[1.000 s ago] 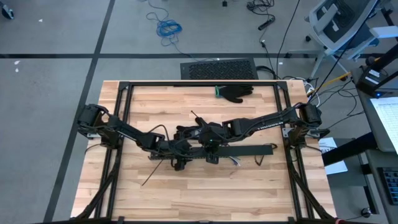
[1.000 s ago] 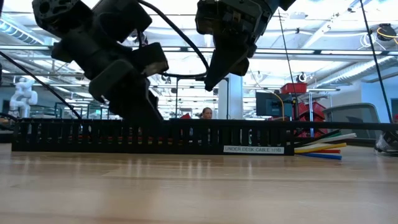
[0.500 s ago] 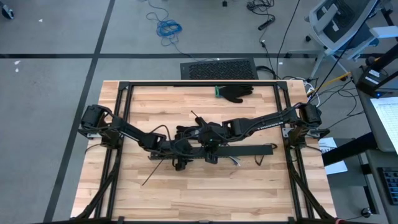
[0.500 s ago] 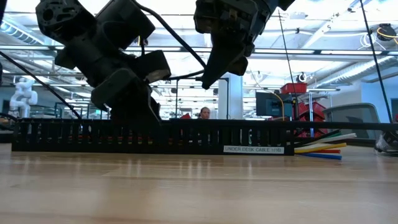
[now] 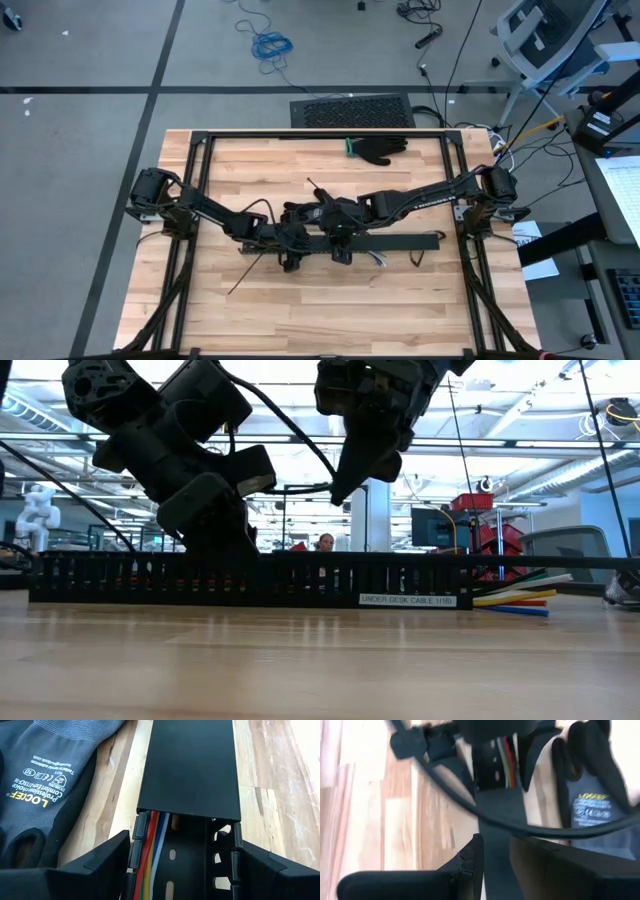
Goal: Ziptie cables
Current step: Close the black cable duct
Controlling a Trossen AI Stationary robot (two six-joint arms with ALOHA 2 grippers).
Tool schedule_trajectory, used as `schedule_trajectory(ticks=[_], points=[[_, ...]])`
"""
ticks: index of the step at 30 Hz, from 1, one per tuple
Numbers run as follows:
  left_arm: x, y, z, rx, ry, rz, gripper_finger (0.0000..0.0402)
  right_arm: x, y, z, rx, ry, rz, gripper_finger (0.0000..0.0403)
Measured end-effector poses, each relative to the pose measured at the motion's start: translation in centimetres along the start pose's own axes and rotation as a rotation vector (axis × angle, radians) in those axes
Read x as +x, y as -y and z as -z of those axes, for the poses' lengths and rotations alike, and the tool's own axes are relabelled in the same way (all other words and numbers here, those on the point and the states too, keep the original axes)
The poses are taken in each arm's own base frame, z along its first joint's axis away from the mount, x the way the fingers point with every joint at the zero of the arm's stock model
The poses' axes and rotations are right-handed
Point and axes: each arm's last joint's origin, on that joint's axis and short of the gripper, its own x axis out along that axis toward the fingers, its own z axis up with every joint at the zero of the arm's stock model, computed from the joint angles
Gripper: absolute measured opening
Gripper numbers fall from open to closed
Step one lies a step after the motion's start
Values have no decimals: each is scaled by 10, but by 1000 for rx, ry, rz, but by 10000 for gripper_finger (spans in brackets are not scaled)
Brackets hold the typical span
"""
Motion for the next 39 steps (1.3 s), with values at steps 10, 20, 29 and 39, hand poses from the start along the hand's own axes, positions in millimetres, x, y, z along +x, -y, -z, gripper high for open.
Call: schedule_trajectory(ticks=[10, 20, 29, 39], points=[[0, -1, 0, 5, 3, -4, 287, 3, -20, 15, -37, -58, -21, 82], [0, -1, -1, 2, 6, -4, 253, 20, -14, 23, 92, 58, 29, 82], [0, -1, -1, 2, 13, -3, 247, 34, -10, 32, 145, 59, 92, 82], [0, -1, -2, 23, 15, -11, 247, 41, -9, 34, 135, 46, 98, 82]])
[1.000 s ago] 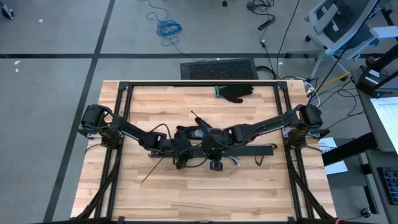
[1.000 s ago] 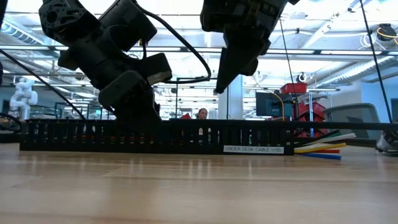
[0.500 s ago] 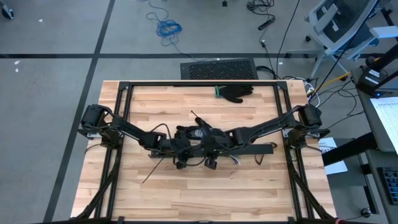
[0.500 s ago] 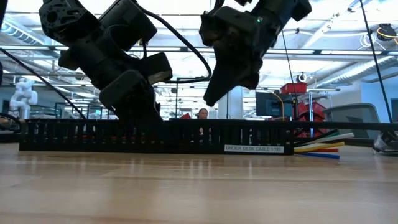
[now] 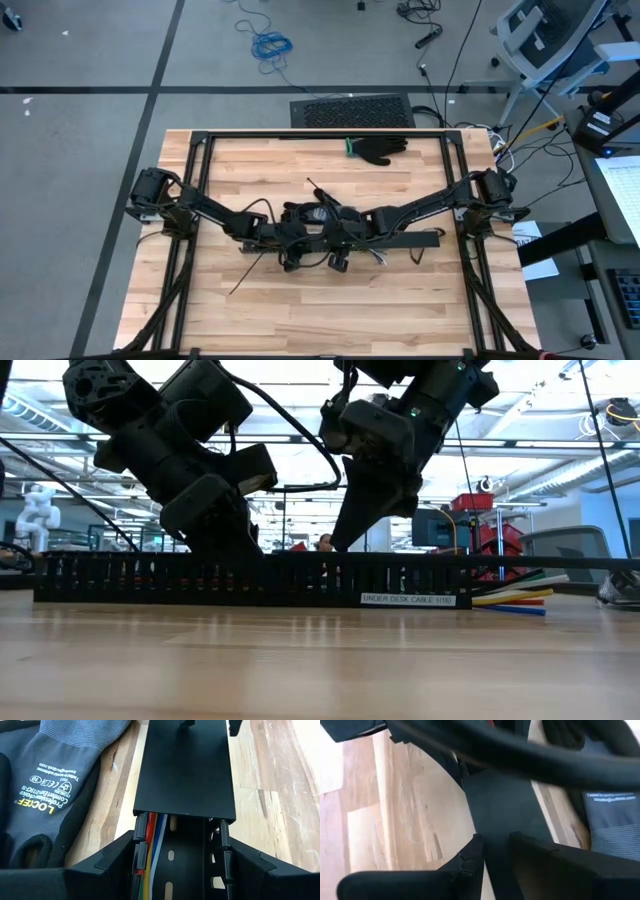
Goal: Ziptie cables
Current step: Close the black cable duct
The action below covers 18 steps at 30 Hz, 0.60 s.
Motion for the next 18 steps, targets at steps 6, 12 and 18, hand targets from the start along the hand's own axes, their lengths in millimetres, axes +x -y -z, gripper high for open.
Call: schedule_trajectory(ticks=[6, 12, 18], points=[[0, 0, 0, 6, 0, -3, 247, 10, 1, 0, -9, 10, 14, 82], [0, 0, 0, 6, -3, -4, 247, 23, -1, -3, -5, 66, -6, 81], [0, 0, 0, 6, 1, -3, 247, 31, 0, -8, 9, 125, -40, 56]])
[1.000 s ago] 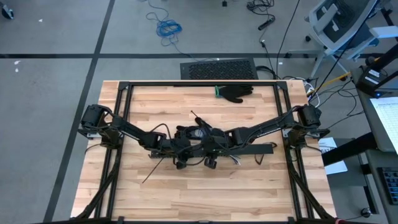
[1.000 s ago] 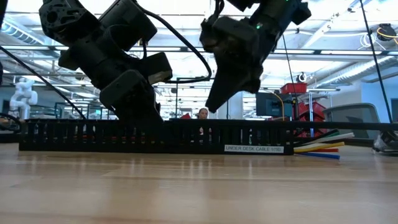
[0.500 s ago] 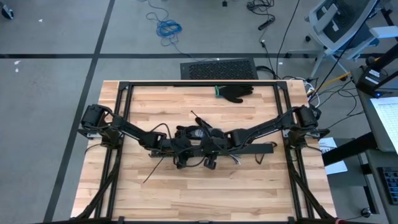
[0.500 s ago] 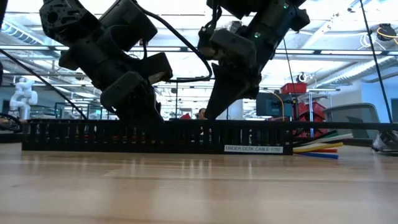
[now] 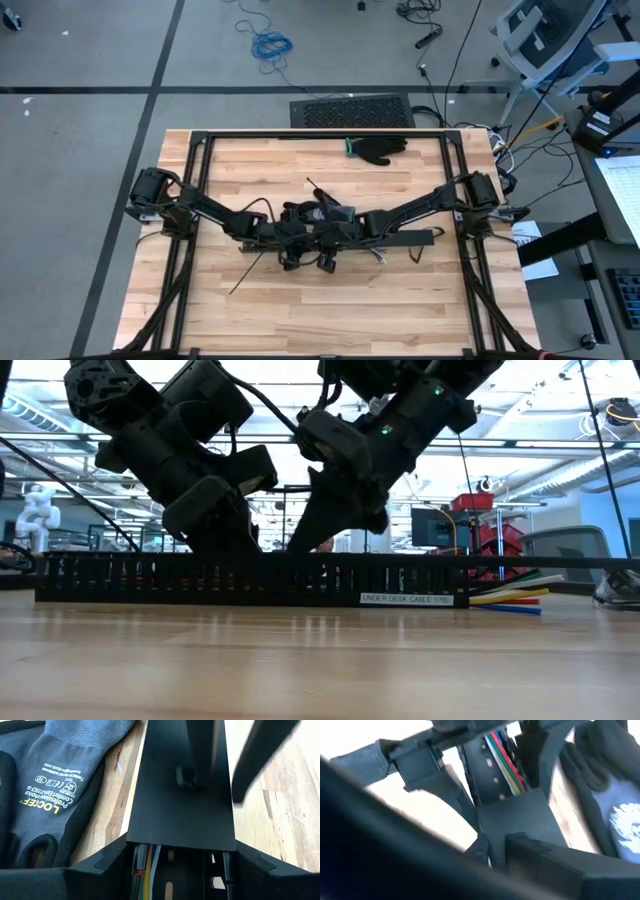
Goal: Ziptie cables
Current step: Close the black cable duct
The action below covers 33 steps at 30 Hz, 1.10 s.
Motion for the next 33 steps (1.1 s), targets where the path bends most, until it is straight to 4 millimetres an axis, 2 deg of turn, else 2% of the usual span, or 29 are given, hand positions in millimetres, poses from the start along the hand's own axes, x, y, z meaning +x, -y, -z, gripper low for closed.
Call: schedule_trajectory(ticks=[5, 10, 19, 23, 26, 29, 33], points=[[0, 0, 0, 0, 0, 0, 247, 1, 0, -2, 1, 24, -13, 37], [0, 1, -3, -9, 9, 6, 247, -6, -1, -7, 22, 58, -11, 44], [0, -1, -4, -67, -16, 54, 313, -8, -9, -7, 24, 75, -35, 115], [-3, 0, -11, -65, -25, 58, 344, -8, -10, -6, 25, 75, -38, 147], [-12, 0, -23, -48, -46, 51, 360, -9, -10, -7, 22, 80, -42, 163], [-31, -2, -34, -36, -61, 50, 370, -9, -10, -8, 19, 80, -45, 170], [-57, -5, -32, -31, -95, 26, 373, -10, -11, -8, 15, 79, -48, 171]])
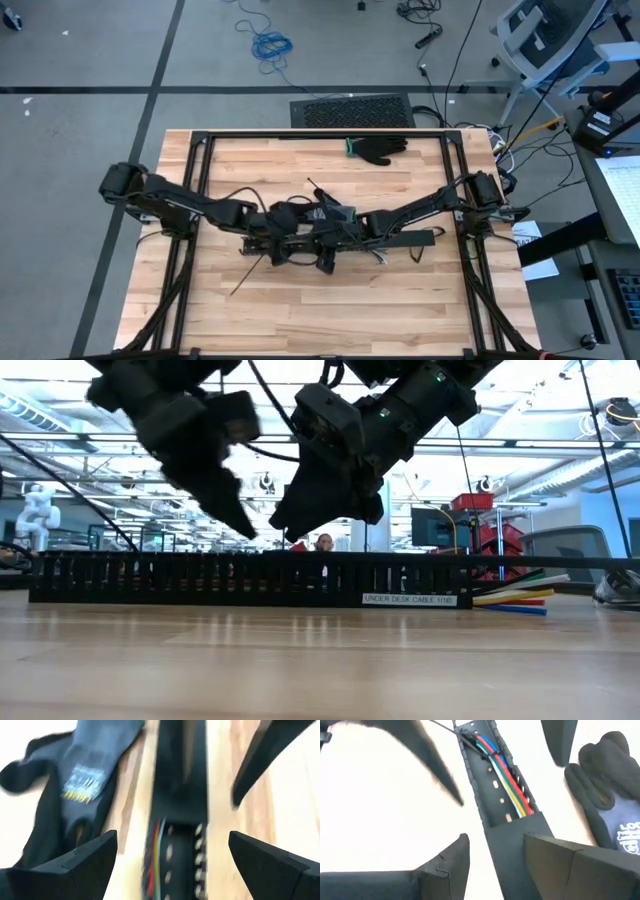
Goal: Ziptie cables
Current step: Close the black cable duct
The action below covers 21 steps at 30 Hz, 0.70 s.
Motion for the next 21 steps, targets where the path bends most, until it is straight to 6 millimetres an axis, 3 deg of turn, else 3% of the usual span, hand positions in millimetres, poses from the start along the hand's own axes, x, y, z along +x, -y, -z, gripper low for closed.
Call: schedule_trajectory(ticks=[6, 12, 21], points=[[-4, 0, 29, -32, -61, -7, 373, -3, -1, -2, -24, 4, -3, 171], [2, 0, 28, -44, -6, -8, 373, -5, -1, -3, -25, 11, -4, 171], [25, 3, 39, -29, -80, 31, 373, -5, 0, -4, -22, 11, -3, 171]])
